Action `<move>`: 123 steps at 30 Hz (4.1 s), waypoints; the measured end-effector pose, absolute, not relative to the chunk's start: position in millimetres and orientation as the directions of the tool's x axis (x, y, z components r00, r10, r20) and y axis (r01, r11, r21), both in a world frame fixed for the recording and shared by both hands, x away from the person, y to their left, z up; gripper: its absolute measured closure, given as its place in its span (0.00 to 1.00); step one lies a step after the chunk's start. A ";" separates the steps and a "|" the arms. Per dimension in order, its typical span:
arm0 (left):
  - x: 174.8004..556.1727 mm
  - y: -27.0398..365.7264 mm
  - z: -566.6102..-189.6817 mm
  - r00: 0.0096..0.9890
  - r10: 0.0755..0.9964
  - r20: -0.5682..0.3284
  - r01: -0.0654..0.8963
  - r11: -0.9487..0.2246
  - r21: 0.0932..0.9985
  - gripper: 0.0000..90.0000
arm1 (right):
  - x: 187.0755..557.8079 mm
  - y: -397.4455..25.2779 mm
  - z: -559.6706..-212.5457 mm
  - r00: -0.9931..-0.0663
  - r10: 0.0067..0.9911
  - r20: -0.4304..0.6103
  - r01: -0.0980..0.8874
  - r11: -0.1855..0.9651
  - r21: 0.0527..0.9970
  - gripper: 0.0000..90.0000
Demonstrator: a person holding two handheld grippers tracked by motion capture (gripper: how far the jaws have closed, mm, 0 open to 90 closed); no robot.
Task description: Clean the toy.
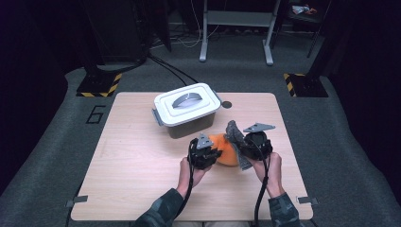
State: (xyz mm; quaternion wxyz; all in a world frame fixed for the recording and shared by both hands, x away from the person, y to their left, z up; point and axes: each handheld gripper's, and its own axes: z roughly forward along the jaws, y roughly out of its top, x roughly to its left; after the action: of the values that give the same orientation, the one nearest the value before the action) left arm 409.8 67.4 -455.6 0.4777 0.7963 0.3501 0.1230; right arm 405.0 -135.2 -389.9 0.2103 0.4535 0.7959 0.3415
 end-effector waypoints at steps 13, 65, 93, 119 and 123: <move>413.7 69.3 -468.7 0.702 0.695 -0.155 0.473 -0.293 0.831 0.93 | 414.6 -114.3 -413.3 -0.507 0.861 -0.040 0.590 0.381 0.711 0.83; 414.6 73.5 -468.7 0.694 0.697 -0.179 0.481 -0.264 0.836 0.91 | 410.4 -138.2 -397.9 -0.493 0.869 0.030 0.599 0.314 0.737 0.82; 416.1 73.7 -471.6 0.705 0.683 -0.189 0.484 -0.269 0.832 0.91 | 429.6 -164.3 -443.4 -0.397 0.918 0.027 0.693 0.280 0.665 0.83; 415.9 75.3 -472.5 0.700 0.691 -0.182 0.480 -0.267 0.836 0.91 | 423.5 -192.3 -437.7 -0.327 0.943 0.069 0.715 0.199 0.670 0.82; 416.1 75.4 -472.4 0.700 0.691 -0.179 0.479 -0.267 0.836 0.91 | 412.7 -178.7 -417.4 -0.396 0.916 0.068 0.660 0.232 0.715 0.82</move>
State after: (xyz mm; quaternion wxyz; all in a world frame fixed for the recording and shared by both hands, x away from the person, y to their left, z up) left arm 416.1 75.4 -472.4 0.4781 0.7882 0.3711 0.1112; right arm 412.7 -178.7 -417.4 0.1872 0.5167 0.7623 0.3420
